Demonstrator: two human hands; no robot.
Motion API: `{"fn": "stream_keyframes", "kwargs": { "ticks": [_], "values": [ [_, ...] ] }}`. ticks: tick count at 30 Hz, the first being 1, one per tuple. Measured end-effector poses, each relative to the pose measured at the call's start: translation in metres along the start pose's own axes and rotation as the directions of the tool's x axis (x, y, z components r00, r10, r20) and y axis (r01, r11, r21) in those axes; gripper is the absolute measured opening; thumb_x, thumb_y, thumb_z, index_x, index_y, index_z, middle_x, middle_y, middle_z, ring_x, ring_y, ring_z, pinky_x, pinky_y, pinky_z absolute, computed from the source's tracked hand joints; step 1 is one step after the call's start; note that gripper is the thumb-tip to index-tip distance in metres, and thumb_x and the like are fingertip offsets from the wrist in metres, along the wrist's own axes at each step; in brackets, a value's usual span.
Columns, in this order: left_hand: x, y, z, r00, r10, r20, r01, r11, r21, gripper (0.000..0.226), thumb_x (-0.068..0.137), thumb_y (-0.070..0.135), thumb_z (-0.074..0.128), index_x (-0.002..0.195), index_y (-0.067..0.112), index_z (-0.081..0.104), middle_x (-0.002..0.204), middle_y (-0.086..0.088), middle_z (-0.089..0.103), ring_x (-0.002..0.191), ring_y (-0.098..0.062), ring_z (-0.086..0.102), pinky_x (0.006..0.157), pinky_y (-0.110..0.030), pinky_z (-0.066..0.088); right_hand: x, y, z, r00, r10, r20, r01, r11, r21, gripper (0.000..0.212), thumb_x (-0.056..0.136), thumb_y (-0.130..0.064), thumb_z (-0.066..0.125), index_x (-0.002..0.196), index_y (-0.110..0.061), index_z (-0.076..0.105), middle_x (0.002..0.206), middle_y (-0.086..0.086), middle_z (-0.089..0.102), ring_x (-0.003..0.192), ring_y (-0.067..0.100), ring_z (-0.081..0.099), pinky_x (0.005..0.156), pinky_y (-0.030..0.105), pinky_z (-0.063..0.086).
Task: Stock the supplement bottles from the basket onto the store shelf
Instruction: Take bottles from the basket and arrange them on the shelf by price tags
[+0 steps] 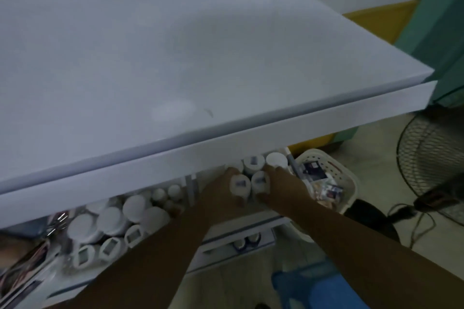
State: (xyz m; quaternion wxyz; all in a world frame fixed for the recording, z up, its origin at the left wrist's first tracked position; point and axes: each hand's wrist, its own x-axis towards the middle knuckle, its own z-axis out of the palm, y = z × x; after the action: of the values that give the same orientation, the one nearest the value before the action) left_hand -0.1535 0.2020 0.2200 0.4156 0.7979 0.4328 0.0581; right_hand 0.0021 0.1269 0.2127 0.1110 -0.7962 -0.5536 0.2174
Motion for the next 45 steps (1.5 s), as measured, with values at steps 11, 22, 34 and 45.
{"fn": "stream_keyframes", "kwargs": {
  "ticks": [11, 22, 34, 45],
  "values": [
    [-0.043, 0.01, -0.057, 0.995, -0.083, -0.047, 0.075, 0.987, -0.144, 0.034, 0.069, 0.022, 0.081, 0.089, 0.019, 0.053, 0.079, 0.01, 0.055, 0.068, 0.0, 0.052, 0.053, -0.007, 0.041, -0.02, -0.032, -0.044, 0.996, -0.072, -0.051, 0.084, 0.952, 0.293, 0.054, 0.067, -0.035, 0.08, 0.111, -0.012, 0.059, 0.099, -0.003, 0.054, 0.094, 0.016, 0.055, 0.062, -0.002, 0.032],
    [-0.231, 0.011, -0.157, 0.992, -0.051, -0.113, -0.021, 0.826, -0.563, 0.038, 0.076, 0.025, 0.076, 0.11, 0.021, 0.059, 0.112, -0.008, 0.062, 0.095, -0.021, 0.067, 0.077, -0.037, 0.059, -0.157, -0.177, -0.071, 0.979, -0.192, 0.066, 0.049, 0.537, 0.842, 0.016, 0.084, -0.032, 0.064, 0.099, -0.027, 0.066, 0.099, -0.002, 0.068, 0.086, 0.01, 0.065, 0.063, 0.019, 0.052],
    [-0.437, -0.023, -0.255, 0.888, -0.057, -0.457, -0.208, 0.836, -0.509, 0.029, 0.08, 0.033, 0.07, 0.104, 0.017, 0.066, 0.097, -0.006, 0.072, 0.084, -0.018, 0.071, 0.066, -0.03, 0.058, -0.269, -0.379, -0.048, 0.868, -0.481, 0.124, -0.016, 0.222, 0.975, 0.062, 0.077, -0.049, 0.055, 0.122, -0.007, 0.056, 0.118, 0.025, 0.063, 0.106, 0.039, 0.063, 0.084, 0.051, 0.053],
    [-0.497, -0.073, -0.342, 0.745, -0.123, -0.656, -0.301, 0.815, -0.494, 0.027, 0.081, 0.036, 0.068, 0.103, 0.02, 0.068, 0.097, -0.003, 0.075, 0.082, -0.013, 0.072, 0.062, -0.024, 0.057, -0.239, -0.505, -0.032, 0.715, -0.688, 0.123, -0.086, 0.088, 0.992, 0.044, 0.082, -0.041, 0.049, 0.107, -0.011, 0.069, 0.11, 0.016, 0.07, 0.099, 0.032, 0.067, 0.084, 0.045, 0.052]
  ]
}}
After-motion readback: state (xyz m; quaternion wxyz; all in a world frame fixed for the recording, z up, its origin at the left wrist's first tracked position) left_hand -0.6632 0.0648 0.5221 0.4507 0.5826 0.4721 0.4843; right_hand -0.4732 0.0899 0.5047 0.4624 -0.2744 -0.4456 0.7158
